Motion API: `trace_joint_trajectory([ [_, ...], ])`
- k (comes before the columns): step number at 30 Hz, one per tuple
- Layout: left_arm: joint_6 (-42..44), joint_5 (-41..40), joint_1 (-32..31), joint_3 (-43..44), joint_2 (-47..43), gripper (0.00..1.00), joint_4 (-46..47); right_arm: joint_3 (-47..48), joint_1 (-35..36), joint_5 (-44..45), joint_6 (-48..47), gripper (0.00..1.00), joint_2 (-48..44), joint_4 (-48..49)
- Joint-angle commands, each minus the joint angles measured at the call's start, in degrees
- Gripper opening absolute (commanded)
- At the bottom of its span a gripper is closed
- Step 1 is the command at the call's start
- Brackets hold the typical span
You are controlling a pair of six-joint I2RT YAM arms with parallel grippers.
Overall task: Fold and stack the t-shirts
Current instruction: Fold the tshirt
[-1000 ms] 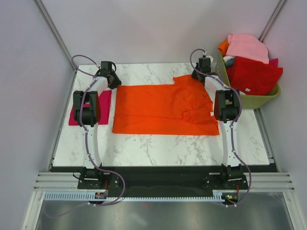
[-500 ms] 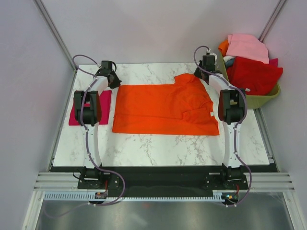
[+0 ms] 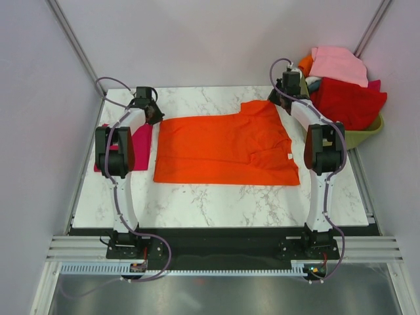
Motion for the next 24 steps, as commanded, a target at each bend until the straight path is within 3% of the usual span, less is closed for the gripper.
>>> trace_joint_trajectory([
  [1, 2.59, -2.0, 0.2, -3.3, -6.6, 0.02, 5.76, -1.98, -0.03, -1.88, 0.11, 0.0, -5.33, 1.09],
  [24, 3.03, -0.77, -0.15, -23.34, -22.06, 0.02, 17.27, -24.92, 0.32, -1.97, 1.08, 0.0, -25.98, 3.11],
])
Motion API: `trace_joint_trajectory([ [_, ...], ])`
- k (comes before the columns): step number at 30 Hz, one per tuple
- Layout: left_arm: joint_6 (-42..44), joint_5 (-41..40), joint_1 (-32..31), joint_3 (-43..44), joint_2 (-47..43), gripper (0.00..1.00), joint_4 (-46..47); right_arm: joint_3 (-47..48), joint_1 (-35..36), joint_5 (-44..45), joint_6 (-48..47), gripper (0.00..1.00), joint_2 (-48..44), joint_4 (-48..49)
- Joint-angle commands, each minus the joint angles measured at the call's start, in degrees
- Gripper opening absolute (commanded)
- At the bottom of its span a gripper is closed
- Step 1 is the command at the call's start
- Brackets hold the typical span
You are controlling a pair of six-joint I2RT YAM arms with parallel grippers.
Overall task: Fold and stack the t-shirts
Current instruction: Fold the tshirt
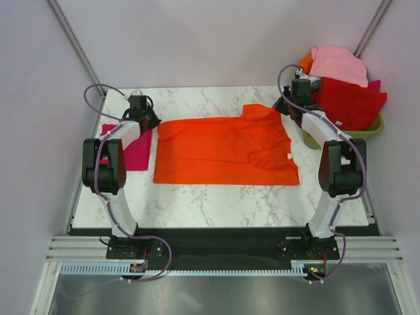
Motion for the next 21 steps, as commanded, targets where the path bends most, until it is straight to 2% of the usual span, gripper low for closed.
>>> trace_joint_trajectory([
  [1, 2.2, -0.72, -0.07, -1.84, -5.28, 0.02, 4.58, -2.63, 0.3, 0.22, 0.82, 0.0, -5.11, 2.2],
  [16, 6.42, 0.86, -0.24, -7.64, -8.54, 0.02, 12.4, -14.23, 0.91, 1.1, 1.78, 0.0, -14.7, 2.72],
  [21, 8.0, 3.41, -0.33, -12.64, -10.38, 0.02, 19.42, -17.66, 1.35, 1.1, 2.31, 0.0, -17.07, 3.07],
])
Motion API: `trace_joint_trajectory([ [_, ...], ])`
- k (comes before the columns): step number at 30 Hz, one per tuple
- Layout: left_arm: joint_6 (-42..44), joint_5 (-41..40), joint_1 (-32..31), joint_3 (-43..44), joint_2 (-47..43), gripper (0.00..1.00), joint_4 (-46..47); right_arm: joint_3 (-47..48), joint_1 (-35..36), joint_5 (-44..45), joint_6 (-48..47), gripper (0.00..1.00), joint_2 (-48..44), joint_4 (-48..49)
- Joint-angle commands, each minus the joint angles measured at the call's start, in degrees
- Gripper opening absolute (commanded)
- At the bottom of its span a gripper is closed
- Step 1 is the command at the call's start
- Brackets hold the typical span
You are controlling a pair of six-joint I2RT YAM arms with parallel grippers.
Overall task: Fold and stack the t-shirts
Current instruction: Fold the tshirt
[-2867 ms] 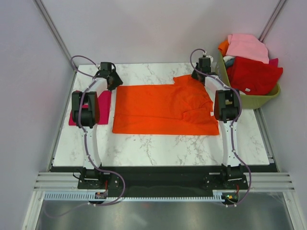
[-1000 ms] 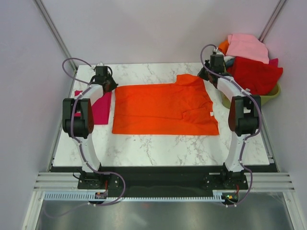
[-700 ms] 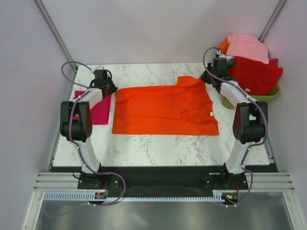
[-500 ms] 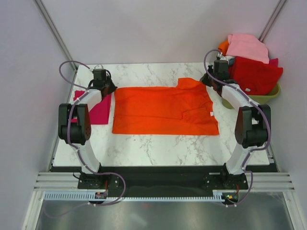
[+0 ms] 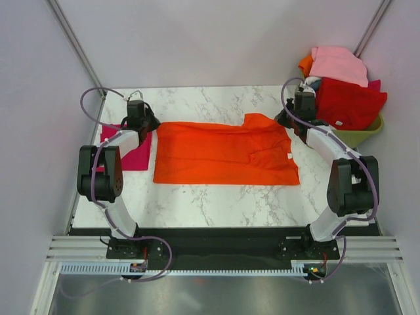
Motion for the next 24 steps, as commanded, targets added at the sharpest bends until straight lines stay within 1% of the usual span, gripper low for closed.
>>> trace_joint_trajectory([
  [1, 3.94, 1.68, -0.18, -3.49, -4.2, 0.02, 8.54, -2.86, 0.44, 0.84, 0.93, 0.0, -3.72, 2.11],
  [5, 5.34, 1.24, -0.35, -7.97, -5.96, 0.02, 13.2, -6.03, 0.61, 1.1, 1.37, 0.0, -6.52, 3.34],
  [6, 5.52, 2.37, -0.35, -8.77, -6.39, 0.02, 15.73, -6.65, 0.61, 1.1, 1.72, 0.0, -6.97, 3.52],
  [9, 5.44, 3.52, -0.35, -11.23, -7.01, 0.02, 19.26, -8.76, 0.79, 1.1, 1.99, 0.0, -8.55, 4.14],
  [15, 5.61, 4.67, -0.35, -15.1, -8.77, 0.02, 22.79, -11.83, 0.96, 1.1, 2.08, 0.0, -11.19, 4.31],
  [24, 5.17, 3.62, -0.35, -20.02, -12.28, 0.02, 25.6, -16.41, 1.14, 1.1, 2.78, 0.0, -14.88, 4.92],
])
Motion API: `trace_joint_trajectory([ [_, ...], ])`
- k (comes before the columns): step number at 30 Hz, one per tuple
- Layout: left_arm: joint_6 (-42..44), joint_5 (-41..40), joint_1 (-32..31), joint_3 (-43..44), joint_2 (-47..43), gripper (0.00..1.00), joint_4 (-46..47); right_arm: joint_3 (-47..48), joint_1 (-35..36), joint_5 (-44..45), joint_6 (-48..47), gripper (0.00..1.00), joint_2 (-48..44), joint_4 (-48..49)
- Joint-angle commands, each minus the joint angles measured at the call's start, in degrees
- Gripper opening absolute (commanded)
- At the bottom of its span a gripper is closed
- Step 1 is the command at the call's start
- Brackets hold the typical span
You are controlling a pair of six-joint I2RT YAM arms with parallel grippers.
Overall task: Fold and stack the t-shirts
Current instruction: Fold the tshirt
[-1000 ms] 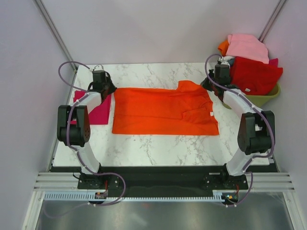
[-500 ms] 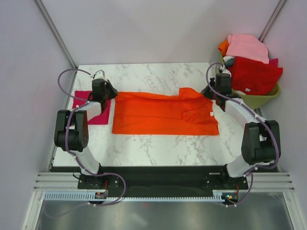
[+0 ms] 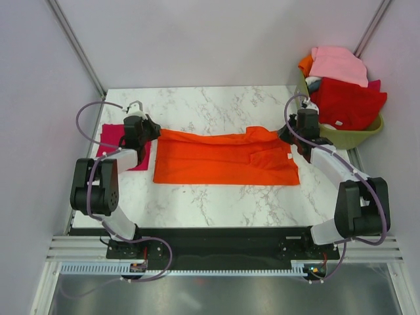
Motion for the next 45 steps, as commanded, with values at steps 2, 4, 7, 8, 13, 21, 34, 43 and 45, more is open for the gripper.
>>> trace_joint_trajectory([
  [2, 1.93, -0.97, -0.22, -2.74, -4.05, 0.02, 6.06, -2.38, 0.57, 0.77, 0.92, 0.0, -3.69, 2.52],
  [4, 1.67, -1.5, -0.22, -3.79, -5.01, 0.02, 6.42, -3.52, 0.48, 0.86, 1.01, 0.0, -4.83, 2.52],
  [7, 1.67, -1.85, -0.22, -4.59, -5.98, 0.02, 6.42, -4.67, 0.48, 2.09, 0.92, 0.0, -6.06, 2.52],
  [8, 1.58, -1.77, -0.22, -4.76, -6.07, 0.02, 6.42, -4.93, 0.48, 2.18, 0.92, 0.0, -6.33, 2.52],
  [13, 0.44, -1.77, -0.22, -6.78, -6.95, 0.02, 7.03, -7.3, 0.57, 2.18, 1.63, 0.0, -7.91, 3.91],
  [21, -5.09, -2.9, -0.22, -11.53, -7.92, 0.17, 10.1, -15.72, 0.84, 3.23, 5.49, 0.03, -10.2, 8.84],
  [34, -10.19, -8.09, -0.22, -22.17, -18.54, 0.43, 13.2, -25.24, 2.06, 8.16, 7.43, 0.6, -19.17, 17.56],
  [43, -21.98, -11.09, 0.22, -11.63, -21.54, 1.0, -13.93, -14.7, 8.39, 5.96, 2.42, 0.56, -10.39, 10.97],
  [45, -20.32, -8.37, 0.22, -9.52, -20.75, 1.0, -15.29, -13.2, 9.09, 5.78, 2.24, 0.55, -9.06, 9.47],
])
